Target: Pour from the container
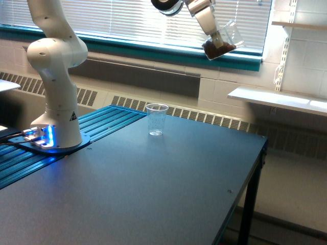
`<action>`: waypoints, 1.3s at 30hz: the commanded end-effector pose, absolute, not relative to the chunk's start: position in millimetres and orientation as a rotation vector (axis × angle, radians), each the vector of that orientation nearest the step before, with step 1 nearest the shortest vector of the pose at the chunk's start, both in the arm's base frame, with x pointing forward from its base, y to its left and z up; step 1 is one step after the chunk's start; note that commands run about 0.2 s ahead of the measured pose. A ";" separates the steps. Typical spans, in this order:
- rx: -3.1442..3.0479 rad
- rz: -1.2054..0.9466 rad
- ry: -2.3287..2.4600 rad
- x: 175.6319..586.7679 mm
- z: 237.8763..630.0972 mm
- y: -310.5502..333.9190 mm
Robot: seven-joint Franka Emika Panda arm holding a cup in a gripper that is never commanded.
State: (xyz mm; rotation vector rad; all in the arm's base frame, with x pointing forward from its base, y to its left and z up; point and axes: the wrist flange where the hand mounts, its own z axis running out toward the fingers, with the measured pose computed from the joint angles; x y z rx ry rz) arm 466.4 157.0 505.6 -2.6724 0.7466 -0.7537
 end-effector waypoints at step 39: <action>-2.790 -0.669 0.570 400.9 477.5 239.9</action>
